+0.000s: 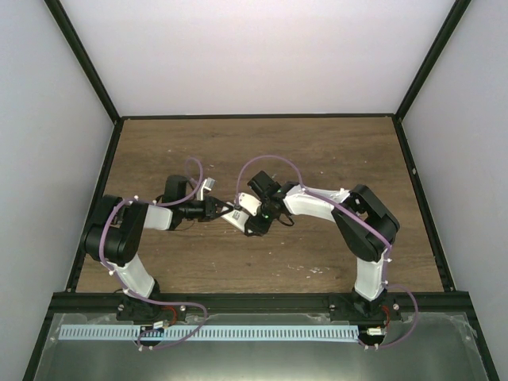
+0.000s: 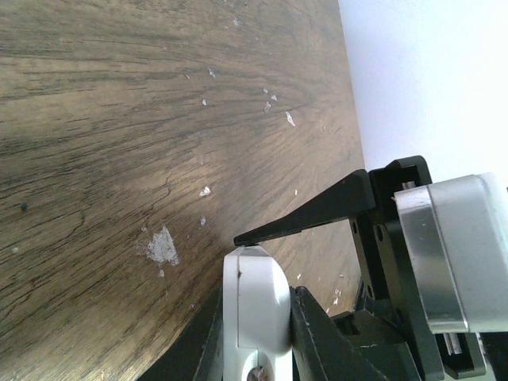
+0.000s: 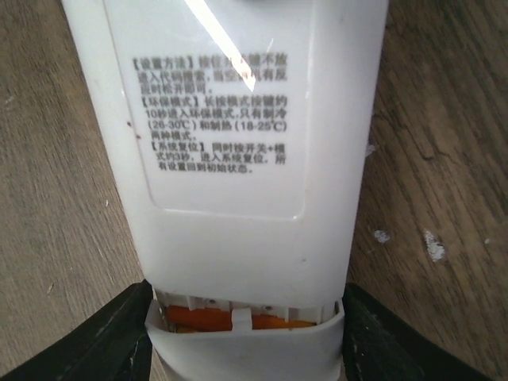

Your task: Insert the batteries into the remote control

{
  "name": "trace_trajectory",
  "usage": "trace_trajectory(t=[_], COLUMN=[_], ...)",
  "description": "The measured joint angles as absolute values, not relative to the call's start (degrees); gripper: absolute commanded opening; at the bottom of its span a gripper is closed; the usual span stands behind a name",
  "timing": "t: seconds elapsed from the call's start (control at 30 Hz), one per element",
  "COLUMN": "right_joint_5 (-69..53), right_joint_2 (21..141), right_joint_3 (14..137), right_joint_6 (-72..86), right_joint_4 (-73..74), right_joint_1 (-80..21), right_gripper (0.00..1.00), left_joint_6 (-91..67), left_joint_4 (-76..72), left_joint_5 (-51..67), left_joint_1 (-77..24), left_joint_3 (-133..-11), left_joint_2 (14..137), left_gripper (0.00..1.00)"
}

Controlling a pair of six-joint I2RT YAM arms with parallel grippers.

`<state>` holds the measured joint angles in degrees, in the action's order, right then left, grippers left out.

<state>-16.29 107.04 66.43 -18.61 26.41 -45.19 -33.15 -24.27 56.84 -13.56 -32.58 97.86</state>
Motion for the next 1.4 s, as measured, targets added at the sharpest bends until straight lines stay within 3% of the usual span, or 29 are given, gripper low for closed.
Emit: trace_trajectory(t=[0.53, 0.9, 1.4], right_joint_5=[-16.12, -16.97, -20.29], right_joint_2=[104.73, 98.30, 100.71], right_joint_3=[67.16, 64.60, 62.04], right_joint_6=[-18.37, -17.26, -17.56], right_joint_4=[26.52, 25.12, 25.61], right_joint_1=[-45.17, -40.60, -39.13], right_gripper=[0.66, 0.53, 0.53], left_joint_6=[-33.10, -33.10, -33.10], left_joint_4=[-24.27, -24.29, -24.29], left_joint_5=[56.86, 56.86, 56.86], left_joint_1=[-13.54, -13.56, -13.56], left_joint_3=[-32.58, -32.58, -32.58], left_joint_2=[97.86, 97.86, 97.86], left_gripper=[0.00, 0.00, 0.00])
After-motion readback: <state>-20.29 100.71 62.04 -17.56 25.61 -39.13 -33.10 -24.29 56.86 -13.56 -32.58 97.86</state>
